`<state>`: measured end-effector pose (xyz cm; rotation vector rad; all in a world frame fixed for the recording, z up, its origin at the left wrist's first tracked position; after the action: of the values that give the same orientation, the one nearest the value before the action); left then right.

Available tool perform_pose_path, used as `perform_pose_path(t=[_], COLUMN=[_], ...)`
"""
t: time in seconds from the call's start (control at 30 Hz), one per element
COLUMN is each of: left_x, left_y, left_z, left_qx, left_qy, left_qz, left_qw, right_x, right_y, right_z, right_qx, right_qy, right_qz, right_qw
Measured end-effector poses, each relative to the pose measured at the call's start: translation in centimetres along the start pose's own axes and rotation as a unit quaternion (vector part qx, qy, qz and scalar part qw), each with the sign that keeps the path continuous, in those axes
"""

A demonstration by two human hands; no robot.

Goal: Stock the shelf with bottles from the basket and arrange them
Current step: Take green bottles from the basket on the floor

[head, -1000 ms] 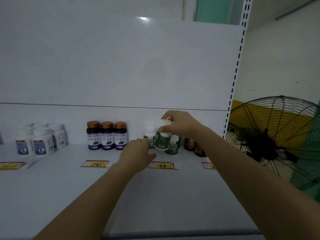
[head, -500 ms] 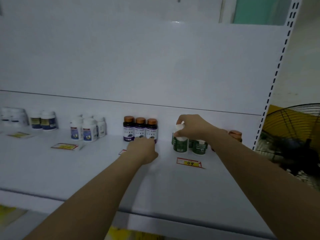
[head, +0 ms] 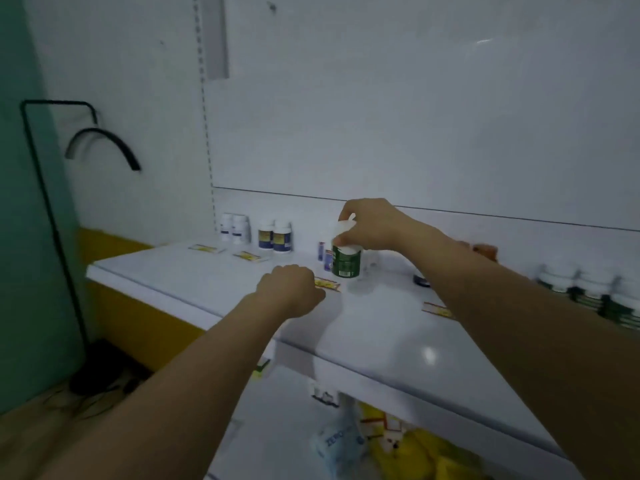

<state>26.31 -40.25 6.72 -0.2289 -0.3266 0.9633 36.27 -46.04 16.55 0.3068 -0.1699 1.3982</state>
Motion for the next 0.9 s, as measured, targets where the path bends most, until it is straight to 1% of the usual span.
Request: perform_pose_path(t=[0.1,0.27,0.4,0.47,0.67,0.8,0.9], left_x=[-1.2,-3.7,-4.8,-4.8,-5.8,-5.9,-4.9], left_y=[8.3,21.9,32.1,36.7,49.2,57.7,63.8], left_z=[2.7,6.2,9.5,10.9,14.8,17.0,17.1], left_qx=[0.006,-0.025,-0.036,-0.029,0.002,0.029,0.038], left_qy=[-0.016,-0.053,-0.108,-0.125,-0.115,-0.114,-0.109], left_qz=[0.068,0.166,0.251,0.279,0.365,0.407,0.417], left_qw=[0.998,0.984,0.961,0.952,0.924,0.906,0.902], right_x=[3.0,8.0,12.3,14.5,20.6,24.7,27.9], right_y=[7.3,20.2,29.7,34.2,47.7,55.6,60.9], right_z=[-2.2,-6.6,-10.0,-11.3,-14.6,-17.9,-21.8], right_qx=[0.037,0.114,0.136,0.141,0.122,0.114,0.107], right_qy=[0.01,0.025,0.041,0.039,0.056,0.081,0.094], right_qz=[0.049,0.144,0.212,0.245,0.335,0.367,0.377], right_qw=[0.998,0.983,0.967,0.959,0.932,0.92,0.915])
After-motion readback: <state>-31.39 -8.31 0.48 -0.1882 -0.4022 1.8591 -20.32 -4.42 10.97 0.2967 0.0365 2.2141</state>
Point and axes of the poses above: each hand's wrist, its own x-axis towards the middle knuckle, its own z-axis out of the back of the hand, y = z × x, the point moved 8 cm from there along x, towards the middle knuckle, and after that the axes turned 14 degrees about -x, right-handed, at the moved point
